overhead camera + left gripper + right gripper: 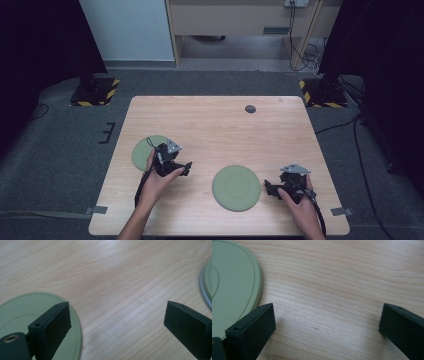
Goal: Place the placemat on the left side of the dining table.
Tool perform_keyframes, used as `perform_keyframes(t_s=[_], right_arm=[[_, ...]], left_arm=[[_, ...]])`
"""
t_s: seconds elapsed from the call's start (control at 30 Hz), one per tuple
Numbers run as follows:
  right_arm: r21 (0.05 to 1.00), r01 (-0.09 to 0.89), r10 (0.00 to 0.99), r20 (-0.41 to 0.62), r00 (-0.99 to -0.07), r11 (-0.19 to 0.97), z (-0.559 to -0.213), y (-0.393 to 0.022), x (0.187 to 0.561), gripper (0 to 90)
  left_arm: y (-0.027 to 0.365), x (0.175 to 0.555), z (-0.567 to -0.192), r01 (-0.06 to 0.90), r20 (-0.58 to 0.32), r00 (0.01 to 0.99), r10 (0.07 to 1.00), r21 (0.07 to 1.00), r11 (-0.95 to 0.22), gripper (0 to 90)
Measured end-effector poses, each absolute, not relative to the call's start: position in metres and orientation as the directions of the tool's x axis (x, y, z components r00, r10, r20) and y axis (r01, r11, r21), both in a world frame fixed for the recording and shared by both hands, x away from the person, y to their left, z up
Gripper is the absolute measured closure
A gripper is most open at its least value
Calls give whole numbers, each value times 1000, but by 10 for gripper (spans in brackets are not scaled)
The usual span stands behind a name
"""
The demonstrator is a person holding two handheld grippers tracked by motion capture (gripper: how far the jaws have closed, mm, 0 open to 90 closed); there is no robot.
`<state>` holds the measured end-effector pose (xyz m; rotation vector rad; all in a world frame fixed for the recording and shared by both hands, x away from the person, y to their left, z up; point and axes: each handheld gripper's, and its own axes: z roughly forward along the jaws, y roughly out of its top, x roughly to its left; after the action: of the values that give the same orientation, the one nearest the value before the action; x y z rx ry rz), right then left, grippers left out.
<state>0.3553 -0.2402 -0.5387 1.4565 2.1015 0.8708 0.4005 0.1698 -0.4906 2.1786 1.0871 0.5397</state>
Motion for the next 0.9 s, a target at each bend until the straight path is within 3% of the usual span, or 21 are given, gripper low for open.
perform_keyframes(t_s=[0.5, 0.9], right_arm=[[707, 662, 936, 0, -351, 249, -539, -240, 355, 10], [707, 662, 937, -1, -350, 248, -539, -240, 355, 10]], left_arm=[[145, 379, -514, 529, 111, 635, 764, 658, -536, 65], [138, 376, -516, 531, 88, 644, 760, 664, -527, 63]])
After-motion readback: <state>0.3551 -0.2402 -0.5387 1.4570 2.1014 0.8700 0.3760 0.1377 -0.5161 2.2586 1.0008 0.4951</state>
